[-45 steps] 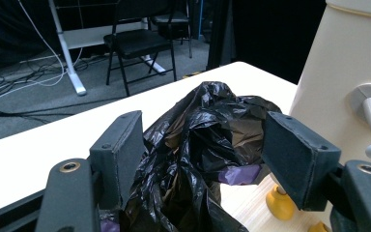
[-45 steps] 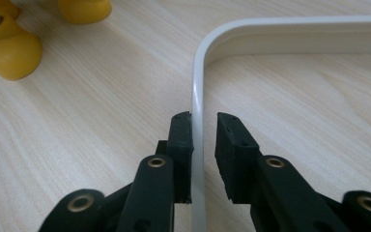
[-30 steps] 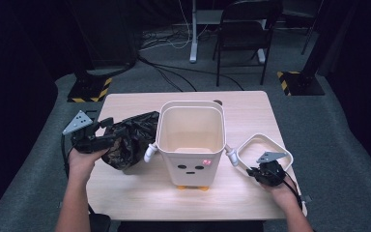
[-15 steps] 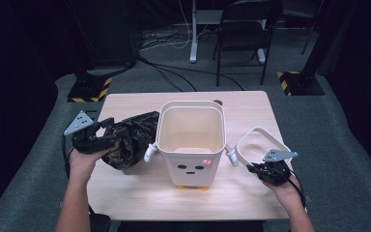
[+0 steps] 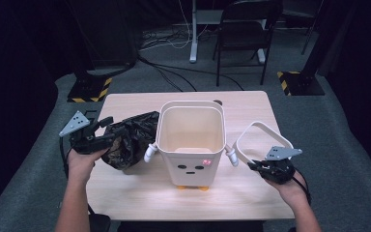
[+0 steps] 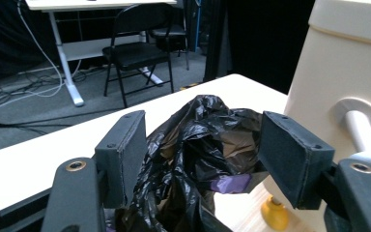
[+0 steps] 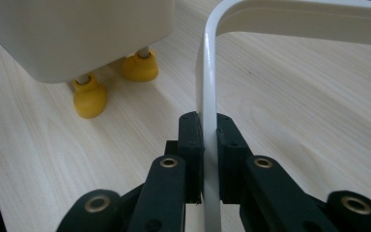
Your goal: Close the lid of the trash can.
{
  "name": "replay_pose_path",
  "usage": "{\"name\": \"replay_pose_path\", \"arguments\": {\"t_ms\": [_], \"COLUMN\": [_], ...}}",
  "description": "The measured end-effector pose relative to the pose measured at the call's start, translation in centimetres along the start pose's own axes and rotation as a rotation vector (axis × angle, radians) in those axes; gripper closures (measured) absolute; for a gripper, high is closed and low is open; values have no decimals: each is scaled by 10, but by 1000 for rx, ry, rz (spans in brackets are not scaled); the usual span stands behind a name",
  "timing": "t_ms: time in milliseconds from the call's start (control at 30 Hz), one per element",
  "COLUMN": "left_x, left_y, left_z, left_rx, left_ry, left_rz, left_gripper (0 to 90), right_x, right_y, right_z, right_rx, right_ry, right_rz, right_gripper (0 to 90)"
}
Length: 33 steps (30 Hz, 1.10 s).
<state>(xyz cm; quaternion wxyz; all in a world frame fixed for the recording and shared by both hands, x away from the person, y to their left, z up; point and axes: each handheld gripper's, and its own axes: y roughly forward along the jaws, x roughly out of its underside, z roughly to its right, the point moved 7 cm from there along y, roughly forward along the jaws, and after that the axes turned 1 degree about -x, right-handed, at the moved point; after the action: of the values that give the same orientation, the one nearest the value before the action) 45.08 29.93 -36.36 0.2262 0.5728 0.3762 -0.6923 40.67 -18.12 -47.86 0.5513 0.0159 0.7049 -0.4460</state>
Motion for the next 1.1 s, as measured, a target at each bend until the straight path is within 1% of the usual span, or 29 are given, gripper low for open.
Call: {"name": "replay_pose_path", "arguments": {"t_ms": [67, 133, 267, 633, 733, 800, 900, 1000, 1100], "left_x": [0, 0, -1, 0, 0, 0, 1, 1, 1], "left_y": [0, 1, 2, 5, 6, 6, 8, 8, 8], "left_z": [1, 3, 7, 11, 15, 16, 17, 18, 19], "left_rx": [11, 20, 50, 59, 98, 110, 112, 102, 104], "left_ry": [-9, -8, -14, 6, 1, 3, 10, 20, 25], "left_rz": [0, -4, -4, -23, -17, -17, -27, -32, -32], "left_gripper": [345, 350, 353, 354, 354, 354, 354, 355, 356], "right_x": [-5, -9, -17, -44, -51, -55, -62, -66, -70], "right_y": [-3, -7, -16, -46, -54, -58, -65, -70, -75], "right_z": [-1, -2, -3, -8, -10, -12, -15, -17, -19], "right_rx": [-4, -8, -21, -74, -94, -104, -111, -114, -121], "right_ry": [-10, -16, -14, -1, 4, 2, -7, -17, -25], "right_rz": [7, 15, 42, 168, 205, 228, 256, 271, 284], "right_gripper": [833, 833, 832, 833, 832, 833, 833, 833, 833]}}
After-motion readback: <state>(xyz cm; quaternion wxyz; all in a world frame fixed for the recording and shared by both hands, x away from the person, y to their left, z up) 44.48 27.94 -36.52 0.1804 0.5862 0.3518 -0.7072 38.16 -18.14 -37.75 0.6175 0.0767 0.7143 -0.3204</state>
